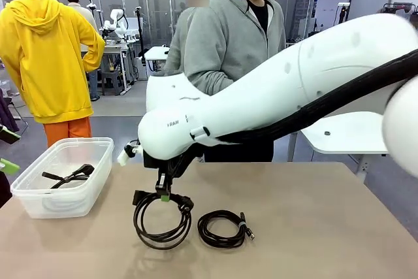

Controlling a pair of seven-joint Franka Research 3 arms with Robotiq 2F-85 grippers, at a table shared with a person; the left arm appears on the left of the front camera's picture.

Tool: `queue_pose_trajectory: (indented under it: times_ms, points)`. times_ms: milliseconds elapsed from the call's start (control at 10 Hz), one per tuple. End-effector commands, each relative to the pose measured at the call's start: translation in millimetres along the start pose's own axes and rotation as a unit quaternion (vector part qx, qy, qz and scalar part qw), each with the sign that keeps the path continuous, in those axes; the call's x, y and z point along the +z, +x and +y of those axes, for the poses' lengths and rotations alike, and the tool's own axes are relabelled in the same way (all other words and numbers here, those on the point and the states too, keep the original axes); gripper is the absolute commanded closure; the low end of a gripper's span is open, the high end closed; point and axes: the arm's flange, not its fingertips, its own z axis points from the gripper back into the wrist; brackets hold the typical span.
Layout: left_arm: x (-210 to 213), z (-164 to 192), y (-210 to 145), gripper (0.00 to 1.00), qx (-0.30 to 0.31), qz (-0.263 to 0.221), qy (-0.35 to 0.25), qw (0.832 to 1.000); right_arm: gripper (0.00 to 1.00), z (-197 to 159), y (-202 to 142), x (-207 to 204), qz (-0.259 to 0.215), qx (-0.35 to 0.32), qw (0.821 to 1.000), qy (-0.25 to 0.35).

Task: Organize and store the cables.
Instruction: Place the Power Cable into the Organizing box.

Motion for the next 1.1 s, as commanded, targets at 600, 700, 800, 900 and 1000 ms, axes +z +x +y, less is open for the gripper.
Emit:
queue_pose_trajectory:
  times_ms: [600, 700, 800, 900, 1000]
  points:
    - [0.0, 0.0, 0.0, 0.0, 0.0, 0.0, 0.0, 1.0, 0.31, -2.3, 1.5, -30.7, -0.006, 0.004, 1.0, 0.0]
    - [27.5, -15.3, -0.2, 0.0, -0.014, 0.003, 0.023, 1.0, 0.0, -1.9, 0.9, -25.8, -0.012, 0.005, 1.0, -0.002]
    - [36.4, -22.1, 9.7, 0.0, -0.018, 0.008, 0.032, 0.999, 0.0, -2.5, -3.4, -16.8, -0.022, -0.004, 1.0, -0.009]
    - [36.3, -23.1, 21.3, 0.0, -0.028, 0.02, 0.026, 0.999, 0.0, -1.3, -12.3, -2.0, -0.036, -0.014, 0.999, -0.016]
    - [34.6, -24.6, 33.6, 0.0, -0.046, 0.028, 0.02, 0.998, 0.07, 0.5, -27.2, 18.5, -0.056, -0.026, 0.998, -0.026]
